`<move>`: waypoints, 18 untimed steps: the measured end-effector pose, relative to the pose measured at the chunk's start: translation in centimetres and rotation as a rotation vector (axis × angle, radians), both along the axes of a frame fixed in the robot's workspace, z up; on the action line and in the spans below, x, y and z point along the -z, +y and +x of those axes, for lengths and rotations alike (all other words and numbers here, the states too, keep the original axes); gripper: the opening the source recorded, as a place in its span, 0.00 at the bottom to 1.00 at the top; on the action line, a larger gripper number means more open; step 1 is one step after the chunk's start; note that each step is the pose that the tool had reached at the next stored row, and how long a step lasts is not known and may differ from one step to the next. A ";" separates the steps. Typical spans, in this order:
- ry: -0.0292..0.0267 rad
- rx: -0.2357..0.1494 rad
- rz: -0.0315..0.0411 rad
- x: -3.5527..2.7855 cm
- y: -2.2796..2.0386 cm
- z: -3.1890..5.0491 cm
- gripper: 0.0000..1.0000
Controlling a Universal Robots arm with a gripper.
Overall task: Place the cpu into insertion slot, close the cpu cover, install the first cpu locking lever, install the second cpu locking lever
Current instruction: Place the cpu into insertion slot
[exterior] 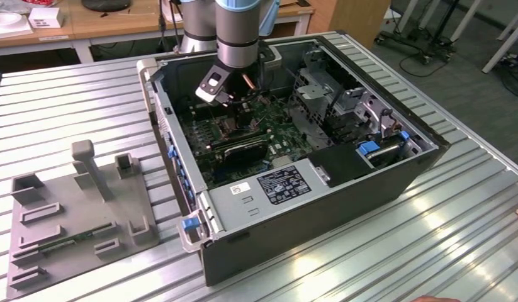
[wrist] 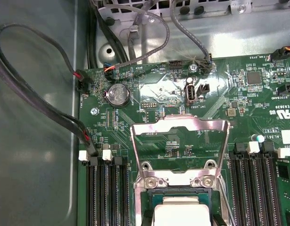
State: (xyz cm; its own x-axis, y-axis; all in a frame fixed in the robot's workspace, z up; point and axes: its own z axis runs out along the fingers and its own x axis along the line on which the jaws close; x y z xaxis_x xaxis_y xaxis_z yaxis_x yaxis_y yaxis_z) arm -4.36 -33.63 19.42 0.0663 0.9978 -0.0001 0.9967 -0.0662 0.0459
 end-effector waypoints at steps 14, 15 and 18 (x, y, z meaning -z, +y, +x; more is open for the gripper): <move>0.0000 0.000 0.0000 0.00 0.00 0.05 0.62; 0.0000 0.000 0.0000 0.00 0.00 0.05 0.62; 0.0000 0.000 0.0000 0.00 0.00 0.05 0.62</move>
State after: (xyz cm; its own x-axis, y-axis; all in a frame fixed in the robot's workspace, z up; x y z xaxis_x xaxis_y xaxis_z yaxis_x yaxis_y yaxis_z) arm -4.31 -33.63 19.42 0.0664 0.9978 -0.0002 0.9967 -0.0663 0.0459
